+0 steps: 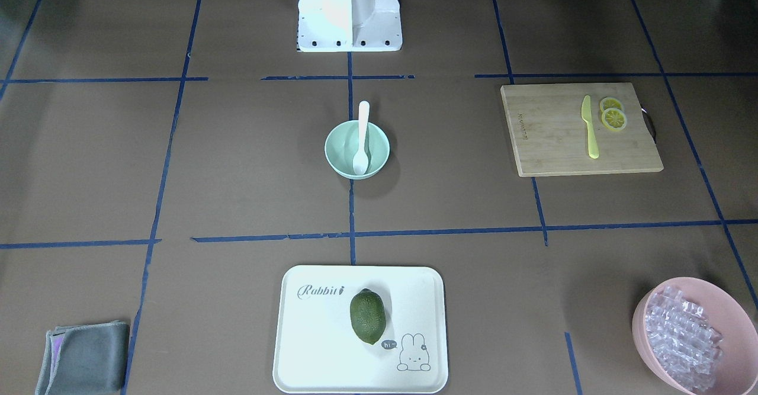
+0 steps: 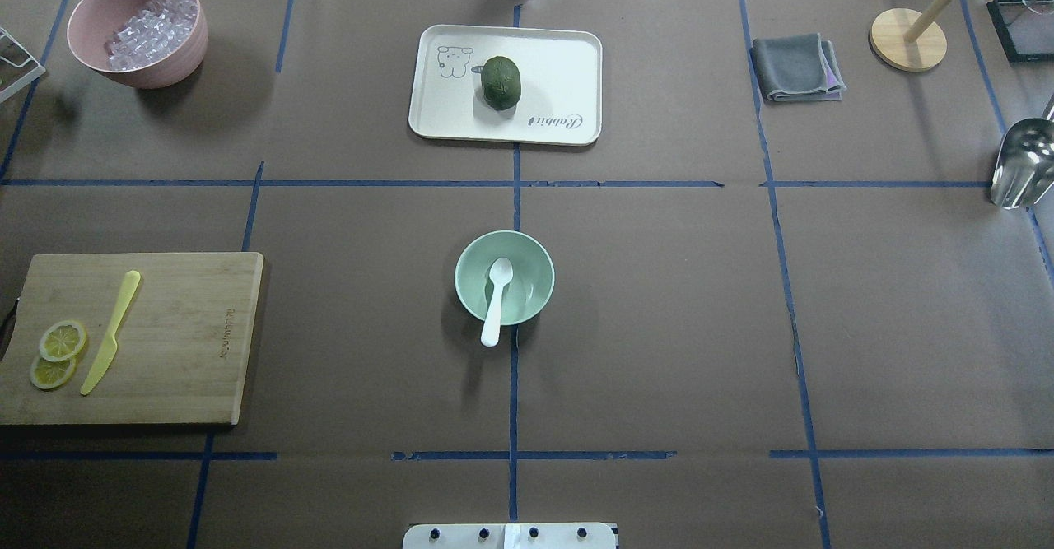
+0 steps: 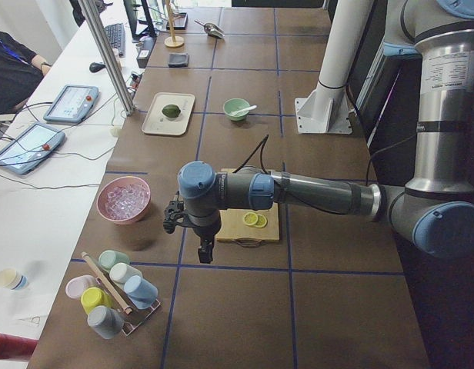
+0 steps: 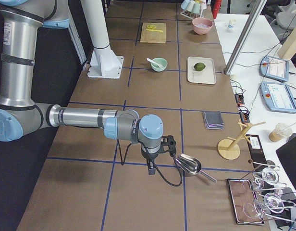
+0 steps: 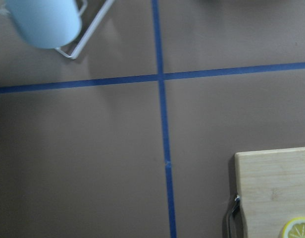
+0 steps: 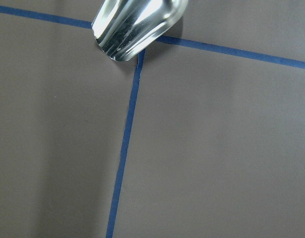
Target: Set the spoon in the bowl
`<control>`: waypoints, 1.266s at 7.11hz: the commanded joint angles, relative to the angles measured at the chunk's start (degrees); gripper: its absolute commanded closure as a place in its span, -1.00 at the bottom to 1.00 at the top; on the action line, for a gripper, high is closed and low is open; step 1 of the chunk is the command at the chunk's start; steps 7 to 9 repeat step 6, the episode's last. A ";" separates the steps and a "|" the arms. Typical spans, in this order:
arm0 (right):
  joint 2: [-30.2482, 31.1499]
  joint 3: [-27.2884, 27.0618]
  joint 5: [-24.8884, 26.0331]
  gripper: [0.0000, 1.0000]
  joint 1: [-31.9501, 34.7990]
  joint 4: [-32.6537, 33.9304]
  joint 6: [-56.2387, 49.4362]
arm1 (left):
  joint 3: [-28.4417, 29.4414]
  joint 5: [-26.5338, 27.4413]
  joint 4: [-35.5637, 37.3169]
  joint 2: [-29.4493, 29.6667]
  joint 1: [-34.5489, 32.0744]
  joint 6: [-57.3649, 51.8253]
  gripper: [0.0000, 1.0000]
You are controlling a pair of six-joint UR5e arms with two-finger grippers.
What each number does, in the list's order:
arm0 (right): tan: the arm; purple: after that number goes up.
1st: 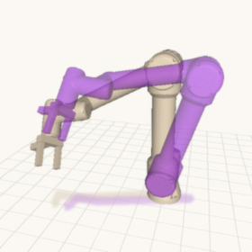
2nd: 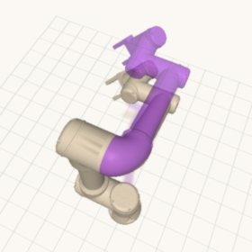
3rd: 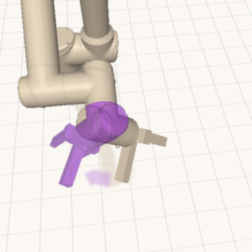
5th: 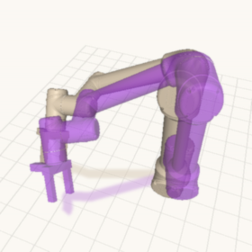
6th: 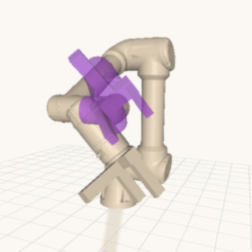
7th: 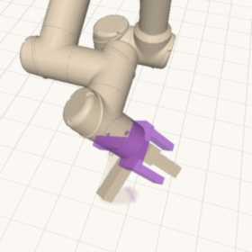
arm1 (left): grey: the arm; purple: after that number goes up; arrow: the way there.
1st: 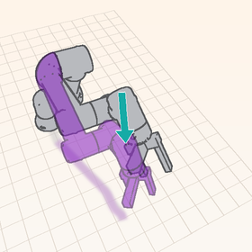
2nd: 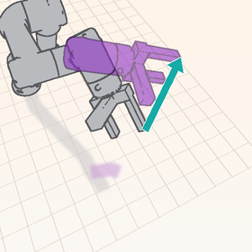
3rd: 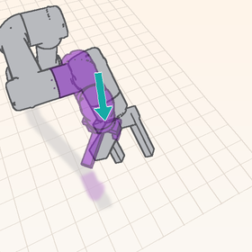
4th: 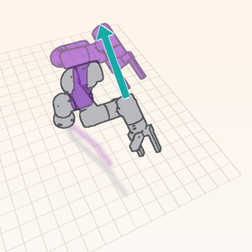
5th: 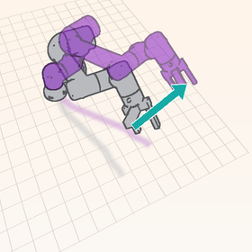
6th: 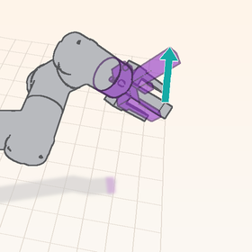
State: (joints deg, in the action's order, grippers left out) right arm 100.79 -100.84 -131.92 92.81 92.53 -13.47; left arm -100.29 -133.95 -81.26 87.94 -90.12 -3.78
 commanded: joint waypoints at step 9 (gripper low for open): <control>-0.07 -0.06 -0.53 -1.00 0.00 0.02 0.03 | 0.28 -2.19 -6.10 -0.58 -0.14 -0.44 -1.00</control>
